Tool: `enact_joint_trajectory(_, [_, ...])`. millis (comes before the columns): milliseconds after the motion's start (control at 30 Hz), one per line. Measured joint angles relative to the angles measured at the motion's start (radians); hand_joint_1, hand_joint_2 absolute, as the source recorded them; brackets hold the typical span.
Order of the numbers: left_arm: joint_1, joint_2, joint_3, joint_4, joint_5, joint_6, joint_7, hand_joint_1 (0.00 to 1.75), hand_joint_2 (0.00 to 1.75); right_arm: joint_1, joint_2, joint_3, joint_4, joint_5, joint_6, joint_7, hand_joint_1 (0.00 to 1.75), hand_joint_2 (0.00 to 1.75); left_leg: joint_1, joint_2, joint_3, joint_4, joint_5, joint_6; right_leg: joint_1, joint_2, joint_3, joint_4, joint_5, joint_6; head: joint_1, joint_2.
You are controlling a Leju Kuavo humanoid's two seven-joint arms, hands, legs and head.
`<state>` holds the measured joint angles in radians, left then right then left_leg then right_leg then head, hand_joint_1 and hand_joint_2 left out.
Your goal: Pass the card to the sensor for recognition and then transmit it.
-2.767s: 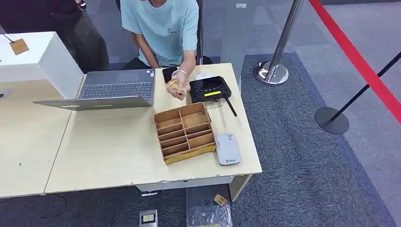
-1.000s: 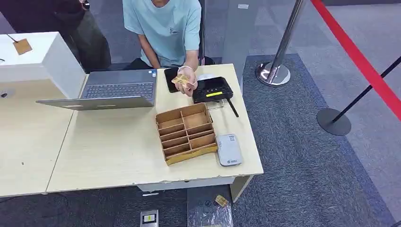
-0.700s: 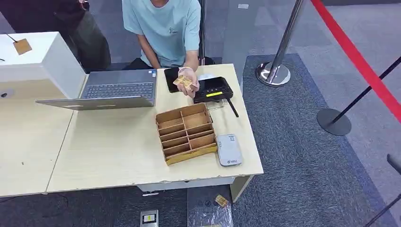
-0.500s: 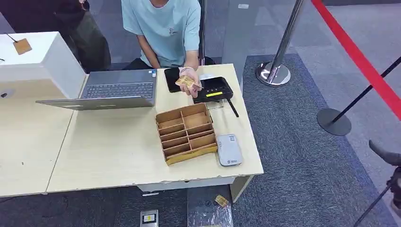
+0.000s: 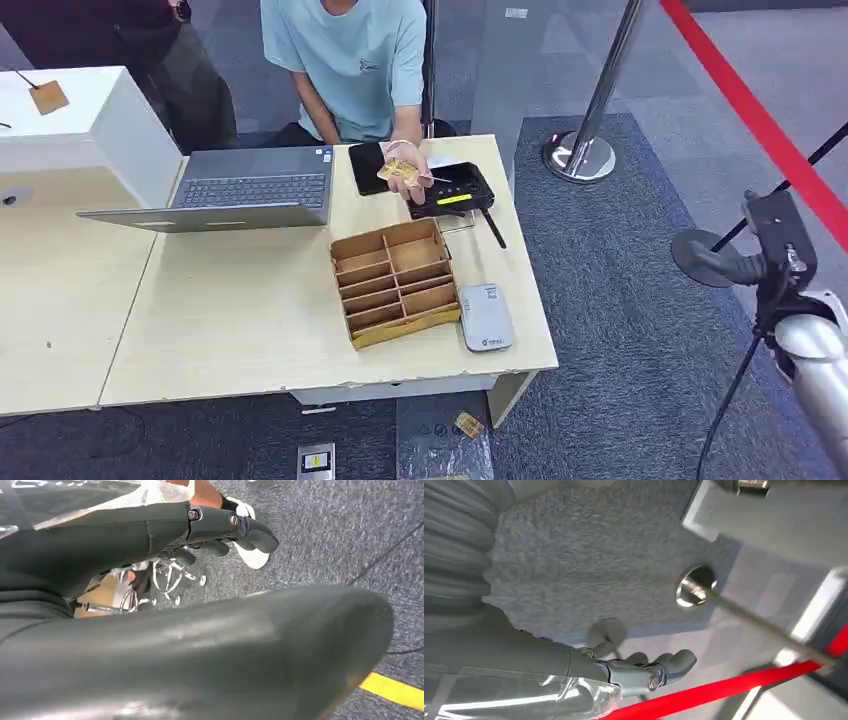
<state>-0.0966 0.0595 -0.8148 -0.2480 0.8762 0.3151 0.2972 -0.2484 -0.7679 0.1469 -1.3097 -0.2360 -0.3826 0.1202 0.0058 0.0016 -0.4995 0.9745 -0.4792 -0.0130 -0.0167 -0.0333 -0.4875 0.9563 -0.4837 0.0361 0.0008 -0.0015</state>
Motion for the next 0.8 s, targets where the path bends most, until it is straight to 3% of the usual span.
enact_joint_trajectory(433, [-0.004,0.0,-0.045,0.001,-0.02,-0.032,-0.023,0.0,0.0,-0.135,0.08,0.135,-0.205,0.362,0.135,0.153,0.0,1.75,0.0,-0.001,0.0,0.0,0.0,0.0,0.0,0.0,0.0,0.0,0.0,0.0,0.0,0.0])
enact_joint_trajectory(800, [-0.008,0.0,-0.089,0.002,-0.045,-0.054,-0.036,0.0,0.0,-0.282,0.153,0.28,-0.243,0.668,0.253,0.245,0.0,1.75,0.0,-0.001,-0.001,0.0,0.0,0.0,0.0,0.0,0.0,0.0,0.0,0.0,0.0,0.0])
